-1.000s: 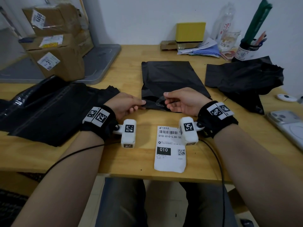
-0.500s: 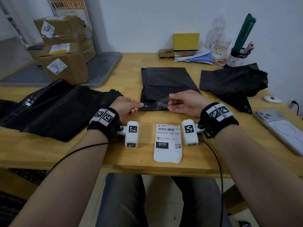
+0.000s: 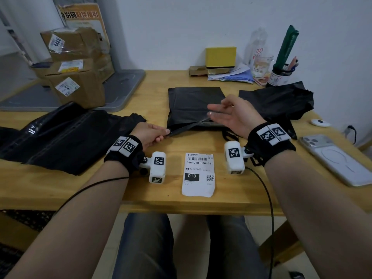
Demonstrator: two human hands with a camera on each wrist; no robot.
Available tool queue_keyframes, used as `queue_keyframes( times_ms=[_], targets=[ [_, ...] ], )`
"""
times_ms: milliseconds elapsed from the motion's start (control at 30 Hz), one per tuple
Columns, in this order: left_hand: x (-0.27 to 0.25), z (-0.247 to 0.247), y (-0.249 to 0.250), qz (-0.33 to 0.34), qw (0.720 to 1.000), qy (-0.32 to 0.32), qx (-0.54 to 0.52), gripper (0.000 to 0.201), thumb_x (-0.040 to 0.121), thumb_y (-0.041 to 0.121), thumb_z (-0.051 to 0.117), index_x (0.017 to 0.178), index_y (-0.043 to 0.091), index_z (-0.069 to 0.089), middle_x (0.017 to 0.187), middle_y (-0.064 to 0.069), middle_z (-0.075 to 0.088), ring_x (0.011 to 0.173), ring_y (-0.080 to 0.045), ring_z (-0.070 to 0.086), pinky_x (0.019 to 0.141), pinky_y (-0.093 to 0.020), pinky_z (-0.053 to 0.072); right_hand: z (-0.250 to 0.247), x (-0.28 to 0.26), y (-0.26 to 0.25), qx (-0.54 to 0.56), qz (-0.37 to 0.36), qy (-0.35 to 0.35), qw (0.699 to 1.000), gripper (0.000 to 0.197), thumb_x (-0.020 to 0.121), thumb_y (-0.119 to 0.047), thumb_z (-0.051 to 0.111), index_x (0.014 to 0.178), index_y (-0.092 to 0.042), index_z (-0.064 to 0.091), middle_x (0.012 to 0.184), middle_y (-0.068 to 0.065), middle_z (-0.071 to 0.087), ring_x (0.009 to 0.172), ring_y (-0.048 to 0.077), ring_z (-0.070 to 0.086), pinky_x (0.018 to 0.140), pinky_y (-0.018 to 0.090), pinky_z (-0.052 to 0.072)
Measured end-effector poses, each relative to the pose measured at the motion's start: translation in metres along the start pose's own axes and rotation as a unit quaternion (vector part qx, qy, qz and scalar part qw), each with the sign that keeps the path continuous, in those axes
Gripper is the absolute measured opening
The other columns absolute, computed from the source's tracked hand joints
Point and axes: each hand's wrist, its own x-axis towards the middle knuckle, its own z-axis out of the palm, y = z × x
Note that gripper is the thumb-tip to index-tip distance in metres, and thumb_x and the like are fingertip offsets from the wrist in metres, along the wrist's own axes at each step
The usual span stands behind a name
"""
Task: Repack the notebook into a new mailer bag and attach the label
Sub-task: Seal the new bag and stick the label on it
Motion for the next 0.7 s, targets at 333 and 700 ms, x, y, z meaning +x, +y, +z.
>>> queue_keyframes(
  times_ms=[333, 700],
  targets=[
    [-0.007, 0.003, 0.004, -0.006, 0.999, 0.046, -0.008, 0.01, 0.086, 0.011, 0.075, 0.094, 0.009, 0.069, 0.067, 0.0, 0.06, 0.053, -0.006, 0.049, 0.06, -0.016, 0.047, -0.002, 0.002, -0.019, -0.258, 0.01, 0.053, 0.965, 0.01, 0.099, -0.018, 0.055, 0.09, -0.013, 0.054, 0.06, 0.004, 0.048, 0.038, 0.014, 0.034, 0.057, 0.036, 0.058],
    [-0.01, 0.005, 0.006, -0.011, 0.999, 0.051, 0.01, 0.011, 0.087, 0.01, 0.074, 0.096, 0.01, 0.068, 0.069, 0.0, 0.06, 0.049, -0.004, 0.05, 0.05, -0.012, 0.046, -0.02, -0.001, -0.02, -0.556, 0.077, 0.075, 0.824, 0.031, 0.094, -0.037, 0.068, 0.09, -0.009, 0.056, 0.079, 0.012, 0.072, 0.031, 0.01, 0.044, 0.036, 0.017, 0.032]
  ],
)
